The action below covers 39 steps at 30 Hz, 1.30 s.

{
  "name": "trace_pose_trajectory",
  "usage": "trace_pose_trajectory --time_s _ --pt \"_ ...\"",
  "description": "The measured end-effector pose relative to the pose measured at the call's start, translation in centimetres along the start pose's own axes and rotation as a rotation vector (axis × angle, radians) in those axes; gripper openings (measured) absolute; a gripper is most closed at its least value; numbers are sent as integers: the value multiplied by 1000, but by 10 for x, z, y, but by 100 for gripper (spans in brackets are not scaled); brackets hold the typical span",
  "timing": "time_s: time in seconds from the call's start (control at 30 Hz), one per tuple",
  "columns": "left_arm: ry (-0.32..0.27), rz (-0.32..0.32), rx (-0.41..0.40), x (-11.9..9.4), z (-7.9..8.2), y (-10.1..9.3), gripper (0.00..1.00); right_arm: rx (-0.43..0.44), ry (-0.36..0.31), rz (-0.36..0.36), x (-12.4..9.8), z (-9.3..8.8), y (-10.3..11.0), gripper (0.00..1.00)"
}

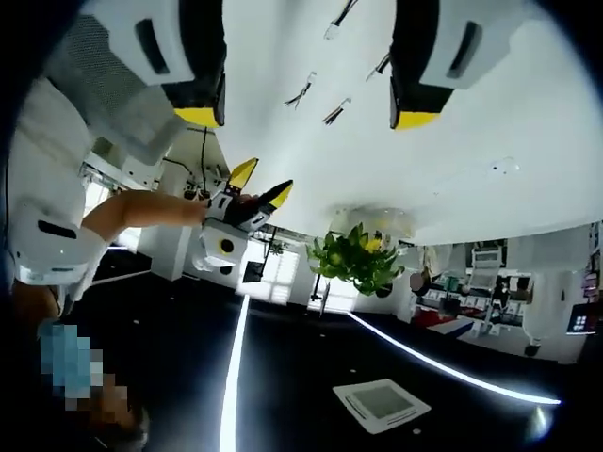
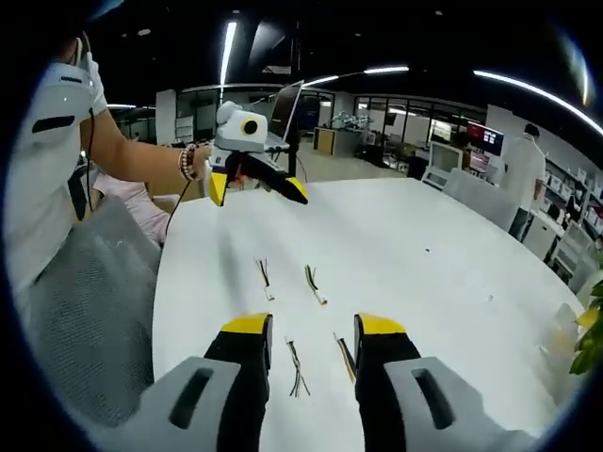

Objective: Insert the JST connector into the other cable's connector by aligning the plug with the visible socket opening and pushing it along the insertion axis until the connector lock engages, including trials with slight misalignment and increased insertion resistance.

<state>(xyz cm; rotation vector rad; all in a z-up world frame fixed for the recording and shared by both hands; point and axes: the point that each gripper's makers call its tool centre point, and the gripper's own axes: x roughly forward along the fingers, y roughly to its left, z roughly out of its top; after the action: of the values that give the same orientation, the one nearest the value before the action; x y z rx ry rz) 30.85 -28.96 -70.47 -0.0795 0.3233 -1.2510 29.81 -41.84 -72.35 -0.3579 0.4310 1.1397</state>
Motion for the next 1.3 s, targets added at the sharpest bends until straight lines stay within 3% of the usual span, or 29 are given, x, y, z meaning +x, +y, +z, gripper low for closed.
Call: trace_pose_trajectory --time_s 0.23,0.63,0.77,1.0,1.1,1.3 --pt "31 -6 0 12 -18 19 56 -13 40 31 25 -13 -13 30" --pt "104 8 -1 35 -52 47 49 -30 100 80 57 -38 -17 25" --pt "154 7 14 45 -67 55 43 -22 118 85 66 -49 -22 23" --pt "200 -22 13 58 -85 57 37 -32 156 89 79 -65 -27 19" --pt "220 -25 32 61 -92 59 22 -32 159 89 84 -68 -28 18" --pt "239 -4 47 67 -101 63 24 -55 197 94 94 -81 -29 16"
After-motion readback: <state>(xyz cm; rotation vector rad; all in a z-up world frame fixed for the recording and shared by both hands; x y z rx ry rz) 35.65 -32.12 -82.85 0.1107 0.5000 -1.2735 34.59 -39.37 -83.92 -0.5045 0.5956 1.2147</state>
